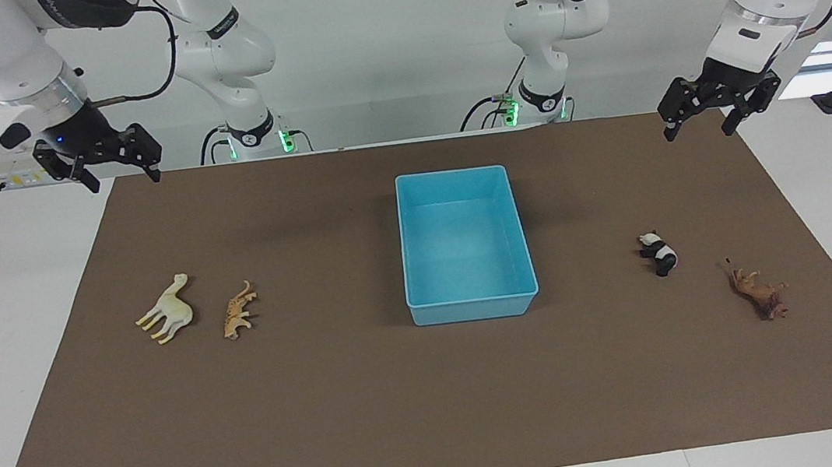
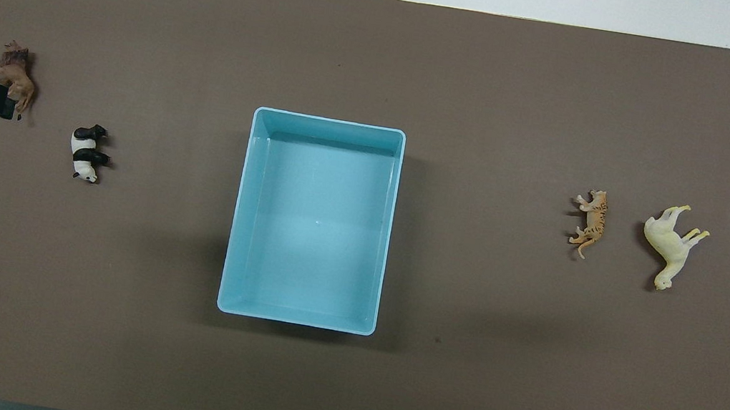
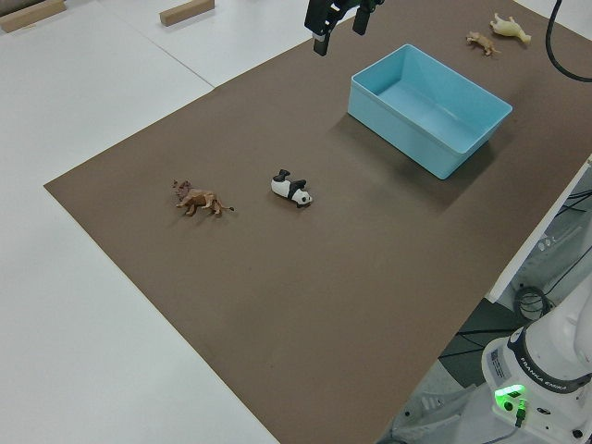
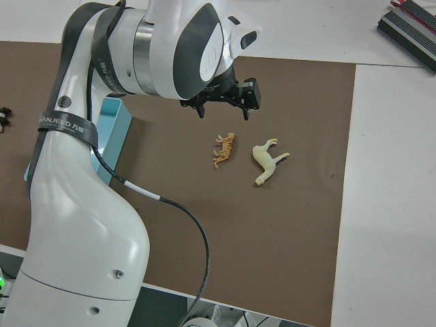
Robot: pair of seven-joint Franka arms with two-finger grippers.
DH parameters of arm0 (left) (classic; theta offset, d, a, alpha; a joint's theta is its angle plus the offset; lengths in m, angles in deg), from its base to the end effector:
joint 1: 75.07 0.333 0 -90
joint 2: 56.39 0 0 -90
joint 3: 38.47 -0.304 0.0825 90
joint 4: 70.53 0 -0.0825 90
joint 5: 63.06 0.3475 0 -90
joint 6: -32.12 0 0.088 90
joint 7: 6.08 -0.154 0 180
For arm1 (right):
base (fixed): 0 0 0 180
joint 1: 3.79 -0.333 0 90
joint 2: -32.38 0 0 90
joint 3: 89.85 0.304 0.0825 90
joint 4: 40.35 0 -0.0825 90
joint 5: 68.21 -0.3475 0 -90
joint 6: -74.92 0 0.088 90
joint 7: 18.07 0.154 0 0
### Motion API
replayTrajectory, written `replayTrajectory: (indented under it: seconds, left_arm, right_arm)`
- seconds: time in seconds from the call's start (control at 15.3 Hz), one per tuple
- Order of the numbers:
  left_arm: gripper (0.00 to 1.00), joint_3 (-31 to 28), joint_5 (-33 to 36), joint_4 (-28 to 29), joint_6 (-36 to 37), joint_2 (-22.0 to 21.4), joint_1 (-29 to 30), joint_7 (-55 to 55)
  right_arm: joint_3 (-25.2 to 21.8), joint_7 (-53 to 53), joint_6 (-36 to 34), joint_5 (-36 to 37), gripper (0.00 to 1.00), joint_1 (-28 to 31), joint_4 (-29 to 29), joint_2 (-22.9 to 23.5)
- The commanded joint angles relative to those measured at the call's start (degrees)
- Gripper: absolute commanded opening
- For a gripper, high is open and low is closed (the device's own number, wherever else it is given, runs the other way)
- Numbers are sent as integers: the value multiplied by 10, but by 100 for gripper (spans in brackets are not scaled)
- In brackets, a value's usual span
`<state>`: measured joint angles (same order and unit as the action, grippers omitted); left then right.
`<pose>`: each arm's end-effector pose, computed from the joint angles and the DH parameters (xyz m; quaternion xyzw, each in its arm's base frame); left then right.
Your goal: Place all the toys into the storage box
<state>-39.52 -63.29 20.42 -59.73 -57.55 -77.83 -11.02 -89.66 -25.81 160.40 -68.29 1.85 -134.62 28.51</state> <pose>0.5168 -0.0159 0.5716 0.9982 -0.0580 0.0180 0.0017 0.4822 -0.0457 0.5610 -0.9989 -0.0200 0.0426 0.0055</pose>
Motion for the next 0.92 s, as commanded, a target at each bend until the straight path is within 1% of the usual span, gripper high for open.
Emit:
replayTrajectory:
  seconds: [0.0,0.2,0.33,0.39,0.46,0.52,0.59,0.79,0.85]
  left_arm:
    - [100,-3,12,14,-1,-13,-3,-6]
    - [100,-3,12,17,0,-16,-3,-7]
    - [100,-4,13,47,-7,-30,-4,-1]
    - [100,-7,13,56,-24,-34,4,1]
    - [100,-11,14,59,-57,-33,10,-2]
    - [100,-11,14,63,-83,-31,27,-6]
    - [100,-11,16,63,-95,-24,41,-9]
    - [100,-11,43,47,-147,24,63,-37]
    - [100,-12,49,46,-168,44,64,-42]
  right_arm:
    - [2,11,24,-10,100,3,-38,-24]
    - [2,8,63,-5,100,3,-59,-33]
    - [2,9,81,-4,100,5,-60,-33]
    - [2,8,81,-4,100,7,-60,-33]
    - [2,4,75,-4,100,8,-63,-34]
    - [1,5,75,-4,100,10,-71,-36]
    - [2,4,79,-4,100,17,-78,-41]
    - [1,4,100,-4,100,23,-84,-35]
    - [1,4,112,-4,100,31,-95,-33]
